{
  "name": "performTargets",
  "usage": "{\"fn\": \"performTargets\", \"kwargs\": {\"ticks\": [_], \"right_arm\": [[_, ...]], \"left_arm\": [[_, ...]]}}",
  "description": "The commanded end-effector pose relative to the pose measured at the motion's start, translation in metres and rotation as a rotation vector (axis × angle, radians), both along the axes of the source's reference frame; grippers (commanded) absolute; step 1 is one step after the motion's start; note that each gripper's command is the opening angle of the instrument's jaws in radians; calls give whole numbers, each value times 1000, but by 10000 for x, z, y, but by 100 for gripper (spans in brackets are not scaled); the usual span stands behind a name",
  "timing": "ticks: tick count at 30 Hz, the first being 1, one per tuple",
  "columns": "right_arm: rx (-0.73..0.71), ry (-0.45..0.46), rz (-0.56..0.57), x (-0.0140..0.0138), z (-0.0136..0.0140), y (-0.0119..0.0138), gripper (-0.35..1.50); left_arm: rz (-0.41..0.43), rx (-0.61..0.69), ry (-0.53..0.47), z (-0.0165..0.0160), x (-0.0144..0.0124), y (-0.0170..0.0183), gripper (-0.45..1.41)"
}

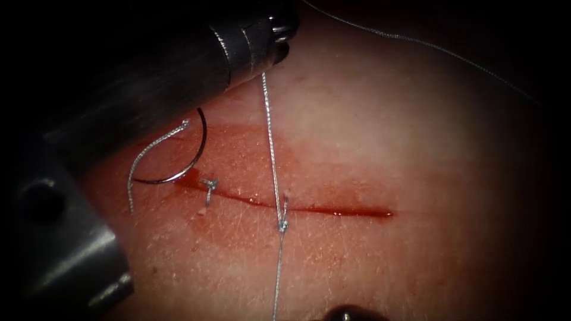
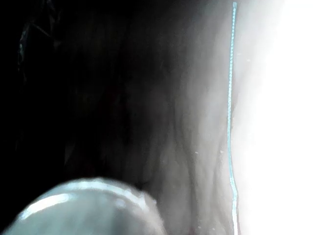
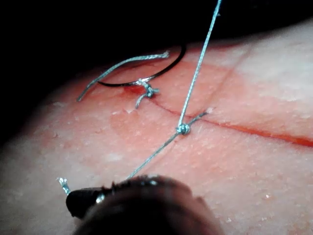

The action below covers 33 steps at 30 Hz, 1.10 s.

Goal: Wound Closure

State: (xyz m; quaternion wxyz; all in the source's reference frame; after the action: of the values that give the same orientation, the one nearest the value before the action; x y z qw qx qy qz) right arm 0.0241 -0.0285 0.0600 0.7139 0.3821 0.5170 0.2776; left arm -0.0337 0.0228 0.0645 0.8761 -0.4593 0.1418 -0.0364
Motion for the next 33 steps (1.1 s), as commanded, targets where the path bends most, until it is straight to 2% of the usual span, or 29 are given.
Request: {"fn": "performTargets", "kwargs": {"ticks": [1, 7, 9, 10, 11, 12, 13, 14, 15, 17, 18, 20, 22, 23, 25, 28, 30, 33], "right_arm": [[-7, 3, 2, 5, -3, 11, -35], [-11, -6, 24, 4, -4, 12, -35], [-18, -26, 65, 5, -5, 19, -35], [-19, -46, 135, 6, -5, 30, -35], [-41, -39, 158, 5, -6, 35, -33], [-51, -37, 178, 4, -8, 40, -20], [-69, -32, 209, -1, -12, 49, 29], [-89, -32, 226, -4, -16, 54, 32], [-105, -36, 245, -9, -24, 61, 41], [-138, -50, 279, -15, -35, 71, 64], [-145, -65, 323, -20, -43, 80, 78], [-156, -58, 394, -28, -56, 95, 89], [-145, -52, 455, -34, -64, 107, 91], [-138, -54, 505, -39, -71, 117, 91], [-132, -56, 550, -44, -75, 129, 91], [-133, -51, 646, -61, -71, 148, 91], [-144, -68, 677, -70, -61, 150, 88], [-193, -70, 671, -69, -51, 151, 89]], "left_arm": [[-7, -7, -3, -10, -2, 13, -45], [-10, -7, -2, -10, 0, 12, -45], [-22, -8, -15, -7, -1, 8, -45], [-28, 23, -25, -3, -3, 2, -45], [-23, 38, -32, -2, -4, -6, -45], [-18, 48, -37, -2, -5, -12, -45], [-26, 73, -53, -6, -4, -32, -45], [-21, 92, -61, -10, -4, -41, -45], [-23, 138, -85, -20, -3, -65, -45], [-35, 190, -110, -30, 0, -85, -45], [-42, 243, -130, -43, 4, -110, -45], [-43, 306, -155, -61, 14, -143, -45], [-63, 340, -206, -70, 20, -162, -45], [-80, 406, -259, -79, 28, -182, -45], [-96, 464, -303, -83, 35, -199, -45], [-117, 496, -380, -75, 49, -236, -45], [-132, 491, -401, -62, 55, -238, -45], [-135, 497, -466, -62, 60, -219, -45]]}}
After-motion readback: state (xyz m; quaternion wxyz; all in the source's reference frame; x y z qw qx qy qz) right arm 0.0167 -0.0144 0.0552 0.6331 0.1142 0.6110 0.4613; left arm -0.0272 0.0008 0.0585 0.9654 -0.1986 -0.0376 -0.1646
